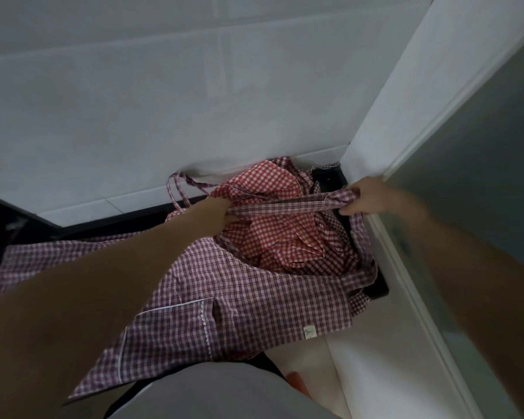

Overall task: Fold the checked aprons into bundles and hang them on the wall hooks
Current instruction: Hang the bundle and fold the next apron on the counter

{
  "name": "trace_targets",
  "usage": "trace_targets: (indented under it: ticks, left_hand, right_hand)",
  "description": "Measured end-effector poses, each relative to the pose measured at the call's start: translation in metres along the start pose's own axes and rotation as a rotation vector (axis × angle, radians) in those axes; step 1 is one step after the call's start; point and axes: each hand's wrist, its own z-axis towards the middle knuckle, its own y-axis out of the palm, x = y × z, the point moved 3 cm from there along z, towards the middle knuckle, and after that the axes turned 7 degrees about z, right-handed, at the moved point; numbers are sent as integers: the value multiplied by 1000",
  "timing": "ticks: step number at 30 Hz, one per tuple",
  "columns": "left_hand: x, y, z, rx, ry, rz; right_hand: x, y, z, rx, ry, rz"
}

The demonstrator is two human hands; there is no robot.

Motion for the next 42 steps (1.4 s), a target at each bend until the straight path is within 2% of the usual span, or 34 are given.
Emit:
trace_targets:
  ticks: [2, 5, 7, 9, 12, 18, 21, 24, 27, 30, 32, 37, 39, 42]
  left_hand:
    - [-4, -2, 2, 47, -3, 18]
    - [-7, -1, 8, -11, 36, 2]
    - [-5, -2, 12, -50, 51, -19]
    - [-1, -7, 17, -24, 66, -42]
    - [3, -13, 27, 8, 94, -54]
    - [4, -12, 34, -18, 68, -4]
    - [3, -13, 37, 3, 49, -42]
    - [6, -16, 37, 7, 49, -52]
    - [6, -16, 37, 10, 46, -58]
    - [3, -16, 37, 17, 34, -60]
    - [2, -17, 38, 18, 29, -63]
    - [3, -17, 42, 22, 18, -67]
    - [3, -17, 42, 22, 15, -73]
    - [4, -17, 42, 23, 21, -71]
  right_hand:
    - [2, 0, -2, 6, 5, 273]
    - [7, 3, -1, 49, -29, 650]
    - [8, 4, 0, 68, -57, 796]
    - [5, 3, -1, 91, -64, 894]
    - [4, 4, 4, 192, -18, 836]
    - [-12, -14, 5, 350, -157, 606]
    - [-20, -26, 11, 468, -122, 523]
    - [-29, -31, 20, 507, -74, 388]
    - [-34, -35, 29, 409, 31, 331]
    - [-37, -38, 30, 99, 118, 493]
    - [-35, -41, 31, 6, 131, 490]
    - [-26, -49, 43, 206, 69, 599]
    - [-27, -49, 43, 228, 69, 695]
    - [-28, -43, 45, 253, 104, 708]
